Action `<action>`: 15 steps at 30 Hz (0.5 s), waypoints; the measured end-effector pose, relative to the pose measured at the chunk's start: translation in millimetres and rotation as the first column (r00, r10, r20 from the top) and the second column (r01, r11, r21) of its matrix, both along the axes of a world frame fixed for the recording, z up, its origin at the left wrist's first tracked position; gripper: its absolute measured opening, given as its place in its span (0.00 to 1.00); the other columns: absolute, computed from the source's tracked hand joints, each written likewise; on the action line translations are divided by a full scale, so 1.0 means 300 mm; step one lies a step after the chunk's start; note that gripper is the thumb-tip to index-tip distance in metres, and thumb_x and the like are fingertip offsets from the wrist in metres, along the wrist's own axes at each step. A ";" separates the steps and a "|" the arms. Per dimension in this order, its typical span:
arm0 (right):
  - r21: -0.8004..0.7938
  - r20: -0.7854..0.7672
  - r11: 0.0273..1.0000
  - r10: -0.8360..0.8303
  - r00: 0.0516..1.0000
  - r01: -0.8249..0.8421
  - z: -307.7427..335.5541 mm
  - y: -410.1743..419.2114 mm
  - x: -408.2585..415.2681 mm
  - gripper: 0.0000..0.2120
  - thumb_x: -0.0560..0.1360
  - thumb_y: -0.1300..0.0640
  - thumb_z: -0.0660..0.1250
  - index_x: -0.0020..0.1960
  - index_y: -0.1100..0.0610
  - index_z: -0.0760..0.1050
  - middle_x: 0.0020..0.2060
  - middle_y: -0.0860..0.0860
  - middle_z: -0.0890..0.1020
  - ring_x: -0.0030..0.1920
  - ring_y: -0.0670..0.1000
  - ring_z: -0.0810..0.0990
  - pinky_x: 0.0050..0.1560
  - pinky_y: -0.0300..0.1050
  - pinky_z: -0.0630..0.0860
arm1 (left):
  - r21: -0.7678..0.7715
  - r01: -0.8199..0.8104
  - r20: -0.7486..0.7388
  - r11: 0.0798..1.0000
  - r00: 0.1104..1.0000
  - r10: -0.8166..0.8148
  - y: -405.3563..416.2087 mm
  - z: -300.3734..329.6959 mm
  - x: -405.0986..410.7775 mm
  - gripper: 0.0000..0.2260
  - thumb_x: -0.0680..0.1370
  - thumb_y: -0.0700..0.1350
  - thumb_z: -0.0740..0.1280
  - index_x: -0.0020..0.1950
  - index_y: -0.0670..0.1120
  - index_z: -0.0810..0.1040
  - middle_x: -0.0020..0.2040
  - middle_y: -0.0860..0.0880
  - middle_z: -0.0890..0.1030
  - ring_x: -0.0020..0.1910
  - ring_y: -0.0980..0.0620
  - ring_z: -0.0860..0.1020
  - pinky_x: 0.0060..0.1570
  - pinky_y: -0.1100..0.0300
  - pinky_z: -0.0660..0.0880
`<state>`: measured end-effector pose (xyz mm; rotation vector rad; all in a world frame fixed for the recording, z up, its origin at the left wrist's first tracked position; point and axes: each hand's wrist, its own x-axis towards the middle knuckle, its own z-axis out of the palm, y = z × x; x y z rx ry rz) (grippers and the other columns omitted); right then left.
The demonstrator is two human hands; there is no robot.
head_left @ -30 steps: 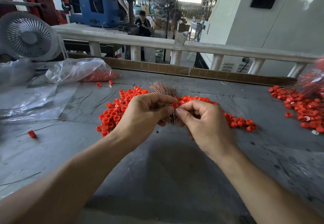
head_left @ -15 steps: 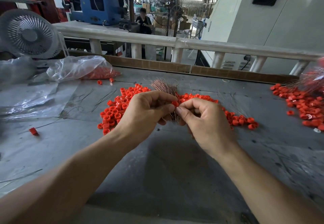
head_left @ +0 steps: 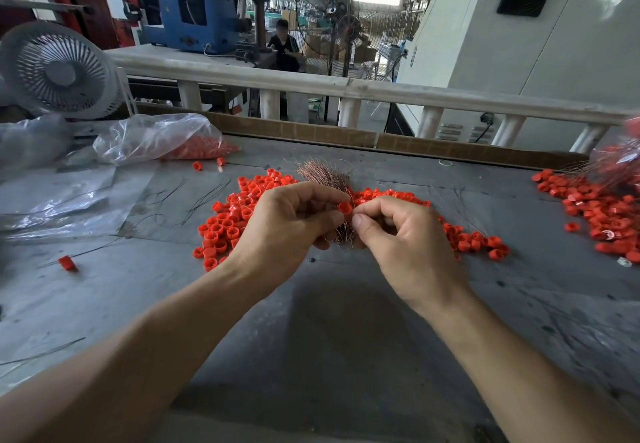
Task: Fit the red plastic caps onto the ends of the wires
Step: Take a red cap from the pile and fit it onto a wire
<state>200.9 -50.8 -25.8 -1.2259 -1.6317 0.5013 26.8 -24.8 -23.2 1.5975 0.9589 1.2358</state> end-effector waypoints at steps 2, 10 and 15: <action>0.001 0.012 1.000 -0.002 1.000 0.002 0.001 -0.001 -0.001 0.08 0.79 0.59 0.71 0.43 0.49 0.83 0.35 0.47 0.84 0.37 0.47 0.82 0.41 0.45 0.79 | -0.002 -0.004 0.004 1.000 1.000 0.004 0.001 -0.001 0.000 0.10 0.77 0.33 0.72 0.53 0.46 0.85 0.40 0.47 0.84 0.37 0.50 0.81 0.39 0.60 0.79; -0.044 -0.088 0.999 0.012 0.996 -0.016 0.004 -0.005 -0.015 0.07 0.78 0.59 0.73 0.44 0.48 0.81 0.33 0.42 0.85 0.34 0.39 0.84 0.33 0.28 0.73 | 0.018 0.003 -0.027 1.000 1.000 -0.002 0.001 -0.005 -0.007 0.10 0.76 0.34 0.73 0.53 0.47 0.85 0.42 0.47 0.85 0.38 0.51 0.83 0.40 0.61 0.80; -0.013 -0.061 1.000 0.004 0.998 -0.005 0.005 -0.004 -0.008 0.06 0.78 0.59 0.72 0.44 0.51 0.82 0.33 0.44 0.85 0.35 0.41 0.84 0.35 0.30 0.75 | -0.027 0.023 0.034 0.999 0.999 -0.022 0.003 -0.001 -0.006 0.08 0.78 0.35 0.71 0.53 0.46 0.86 0.41 0.44 0.86 0.38 0.51 0.82 0.42 0.61 0.81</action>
